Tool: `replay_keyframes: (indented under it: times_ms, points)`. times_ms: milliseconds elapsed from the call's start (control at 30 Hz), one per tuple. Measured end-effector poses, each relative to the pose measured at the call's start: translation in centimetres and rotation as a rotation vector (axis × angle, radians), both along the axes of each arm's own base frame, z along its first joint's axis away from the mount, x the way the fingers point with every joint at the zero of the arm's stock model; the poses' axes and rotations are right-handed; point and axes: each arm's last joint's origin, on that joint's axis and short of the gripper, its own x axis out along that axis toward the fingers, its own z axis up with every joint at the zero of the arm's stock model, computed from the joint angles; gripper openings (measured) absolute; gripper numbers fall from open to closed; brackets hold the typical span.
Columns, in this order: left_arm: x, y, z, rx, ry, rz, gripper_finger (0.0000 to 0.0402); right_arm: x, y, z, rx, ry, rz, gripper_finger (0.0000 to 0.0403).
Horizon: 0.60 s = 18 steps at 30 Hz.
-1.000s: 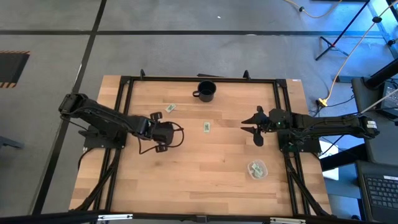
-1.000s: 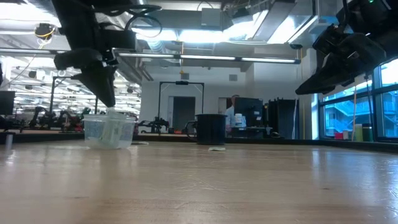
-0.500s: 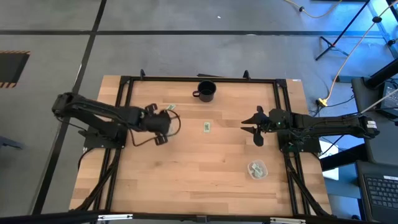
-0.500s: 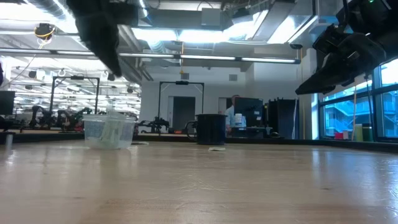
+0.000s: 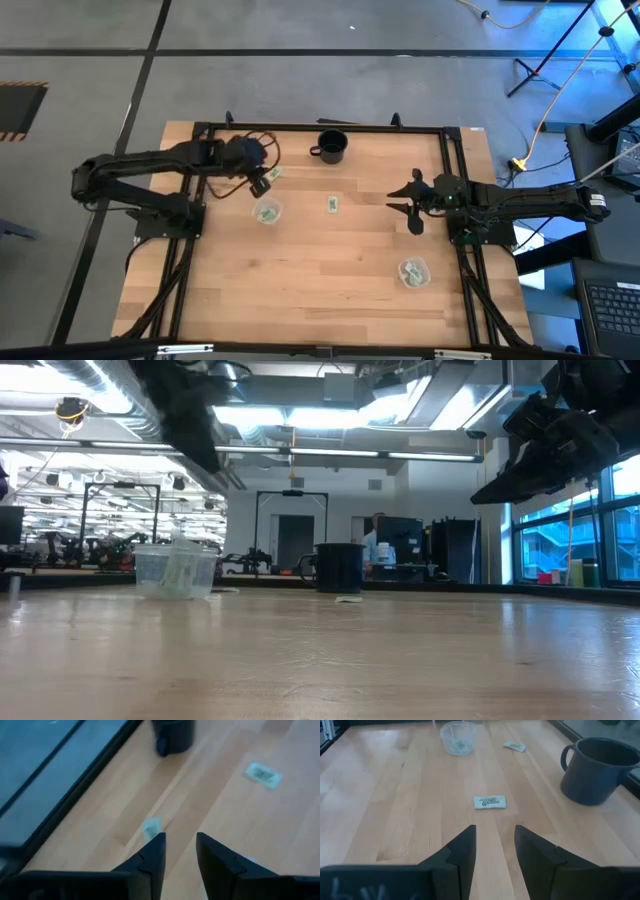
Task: Pick and place items into bin
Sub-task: Put the white stevia packet into the top transparent bin
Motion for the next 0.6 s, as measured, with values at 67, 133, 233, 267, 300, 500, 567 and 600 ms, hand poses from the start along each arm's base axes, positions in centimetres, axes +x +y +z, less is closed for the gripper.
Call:
replay_keyframes:
  times_ms: [67,133,233,267,300,500,567,600]
  points:
    - [0.9,0.9,-0.3,-0.025,-0.028,-0.027,0.0120,0.1,0.0,0.1,-0.002,-0.013,0.001,0.0138]
    - [1.8,1.9,-0.9,-0.065,-0.048,-0.038,0.0139,0.1,0.0,0.2,0.008,-0.028,-0.005,0.0138]
    - [2.7,3.3,-2.5,-0.128,-0.012,-0.021,0.0171,0.1,0.0,0.2,0.019,-0.024,-0.009,0.0138]
    - [3.0,3.7,-3.1,-0.145,0.010,-0.015,0.0181,0.1,0.0,0.2,0.019,-0.024,-0.009,0.0138]
    - [3.2,4.2,-3.7,-0.157,0.035,-0.011,0.0190,0.1,0.0,0.2,0.020,-0.023,-0.009,0.0138]
    - [4.2,7.1,-7.7,-0.252,0.165,0.021,0.0221,0.0,0.0,-0.1,0.049,0.002,-0.022,0.0138]
    - [4.5,7.9,-9.0,-0.294,0.186,0.040,0.0222,-0.1,0.0,-0.2,0.052,0.018,-0.023,0.0138]
    - [4.5,8.2,-9.6,-0.308,0.203,0.049,0.0222,-0.1,0.0,-0.3,0.056,0.024,-0.025,0.0138]
